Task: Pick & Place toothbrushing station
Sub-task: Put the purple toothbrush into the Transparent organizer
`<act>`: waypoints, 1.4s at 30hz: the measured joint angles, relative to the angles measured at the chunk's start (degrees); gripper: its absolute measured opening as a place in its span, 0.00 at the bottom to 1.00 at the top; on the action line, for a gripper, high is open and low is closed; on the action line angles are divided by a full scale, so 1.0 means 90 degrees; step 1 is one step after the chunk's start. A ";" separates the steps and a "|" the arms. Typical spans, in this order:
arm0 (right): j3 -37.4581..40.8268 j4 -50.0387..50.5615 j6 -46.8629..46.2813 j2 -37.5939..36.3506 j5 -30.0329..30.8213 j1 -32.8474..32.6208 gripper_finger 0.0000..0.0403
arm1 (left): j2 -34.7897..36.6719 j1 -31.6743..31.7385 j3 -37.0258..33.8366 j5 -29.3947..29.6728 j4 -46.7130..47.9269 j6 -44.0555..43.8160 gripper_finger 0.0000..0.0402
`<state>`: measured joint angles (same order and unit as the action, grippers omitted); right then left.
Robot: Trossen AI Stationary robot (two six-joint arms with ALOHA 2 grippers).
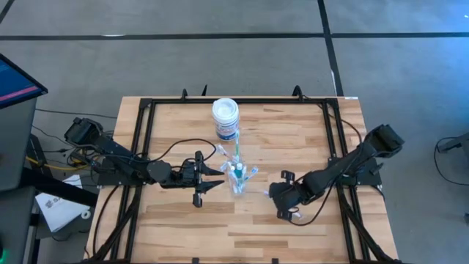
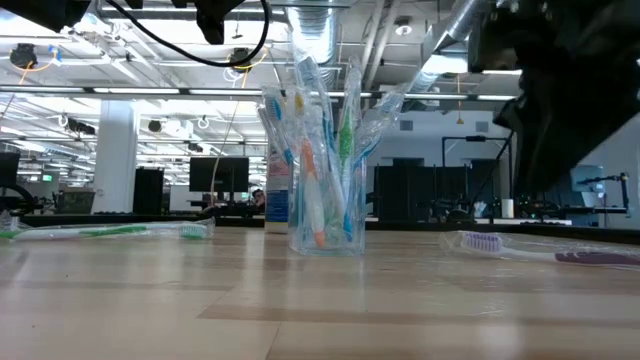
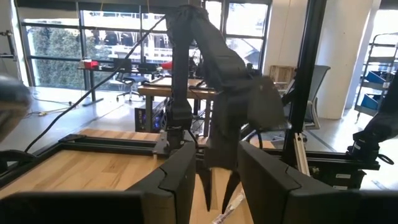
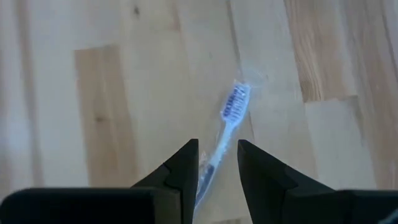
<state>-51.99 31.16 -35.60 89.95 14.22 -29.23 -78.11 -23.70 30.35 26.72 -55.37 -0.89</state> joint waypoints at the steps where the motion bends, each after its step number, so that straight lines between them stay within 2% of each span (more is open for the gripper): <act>1: 0.0000 -0.0021 -0.0049 0.0084 0.0058 0.0000 0.26 | 0.0000 0.0000 0.0000 0.0000 0.0009 -0.0002 0.28; 14: -0.0002 -0.0078 -0.0294 0.0870 0.0145 0.0005 0.26 | 0.0000 0.0000 -0.0005 0.0000 0.0004 -0.0001 0.28; 36: -0.0002 -0.0345 -0.0335 0.0755 0.0123 0.0007 0.26 | 0.0000 -0.0002 -0.0012 0.0001 0.0004 -0.0001 0.28; 42: -0.0001 -0.0379 -0.0335 0.0994 0.0138 0.0014 0.26 | 0.0000 -0.0002 -0.0012 0.0000 0.0006 -0.0001 0.28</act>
<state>-52.00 27.75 -38.61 98.90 15.46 -29.10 -78.11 -23.73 30.24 26.72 -55.32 -0.90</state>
